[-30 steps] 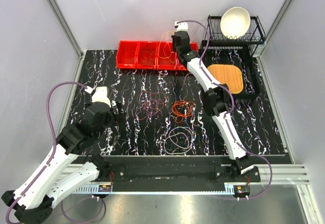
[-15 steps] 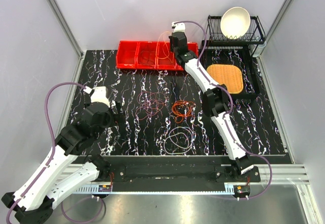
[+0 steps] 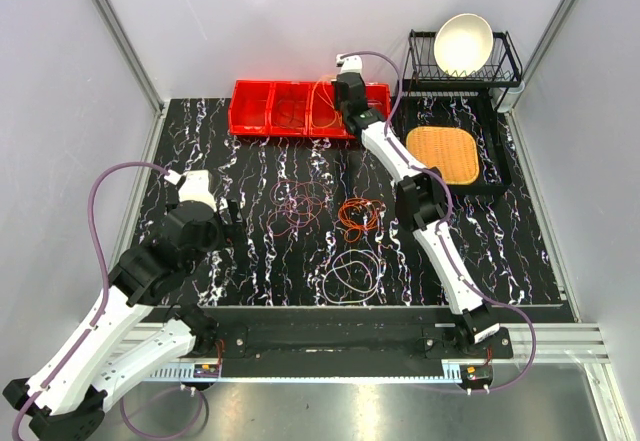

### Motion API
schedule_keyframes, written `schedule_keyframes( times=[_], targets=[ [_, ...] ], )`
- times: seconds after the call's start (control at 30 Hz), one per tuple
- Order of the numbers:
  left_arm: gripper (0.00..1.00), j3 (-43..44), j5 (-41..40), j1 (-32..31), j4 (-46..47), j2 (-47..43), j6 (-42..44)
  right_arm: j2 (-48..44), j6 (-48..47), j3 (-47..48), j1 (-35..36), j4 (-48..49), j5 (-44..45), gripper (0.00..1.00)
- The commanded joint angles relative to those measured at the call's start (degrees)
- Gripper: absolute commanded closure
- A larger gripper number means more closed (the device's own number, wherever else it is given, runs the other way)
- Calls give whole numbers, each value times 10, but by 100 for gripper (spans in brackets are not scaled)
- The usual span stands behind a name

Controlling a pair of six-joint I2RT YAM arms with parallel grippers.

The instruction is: Untangle the cables

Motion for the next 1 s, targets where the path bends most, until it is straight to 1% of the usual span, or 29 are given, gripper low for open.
schedule_keyframes(
  times=[0.0,0.17,0.23,0.27,0.3,0.33,0.43,0.53,0.6,0.63,0.67,0.7,0.73,0.77,0.8,0.83,0.87,0.9,0.93,0.97],
  targets=[
    [1,-2,6,5,27,-8,7,1,-11,29,-4,50,26,84],
    [1,-3,7,6,27,-8,6,-11,-13,38,-4,74,41,64],
    [1,-2,7,7,28,-9,7,-19,-11,37,-4,80,43,51],
    [1,-2,7,7,28,-9,7,-30,-7,35,-4,80,42,48],
    [1,-2,6,8,28,-9,6,-38,-4,28,-4,79,41,44],
    [1,-3,7,9,27,-10,7,-45,-1,21,-4,77,35,36],
    [1,-3,8,10,28,-11,7,-102,18,-21,-1,75,21,22],
    [1,-2,9,10,27,-10,7,-143,33,-72,2,60,15,18],
    [1,-2,9,10,26,-10,8,-194,51,-127,5,40,14,15],
    [1,-2,9,10,26,-10,8,-235,78,-150,5,34,9,15],
    [1,-3,9,11,27,-10,8,-257,93,-204,5,23,5,13],
    [1,-4,8,10,27,-10,7,-281,105,-232,5,17,-4,13],
    [1,-3,8,10,26,-10,8,-328,133,-263,5,14,-14,13],
    [1,-4,10,10,27,-9,8,-354,144,-331,9,13,-17,13],
    [1,-5,11,10,27,-7,7,-381,150,-366,12,13,-24,13],
    [1,-4,13,10,27,-5,7,-431,164,-401,15,15,-23,12],
    [1,-5,14,10,28,-3,7,-456,170,-466,21,18,-20,12],
    [1,-5,15,11,27,3,7,-480,176,-497,24,18,-7,12],
    [1,-4,17,10,27,7,7,-524,191,-526,27,16,5,12],
    [1,-3,19,10,27,10,5,-547,203,-582,28,8,8,12]
  ],
)
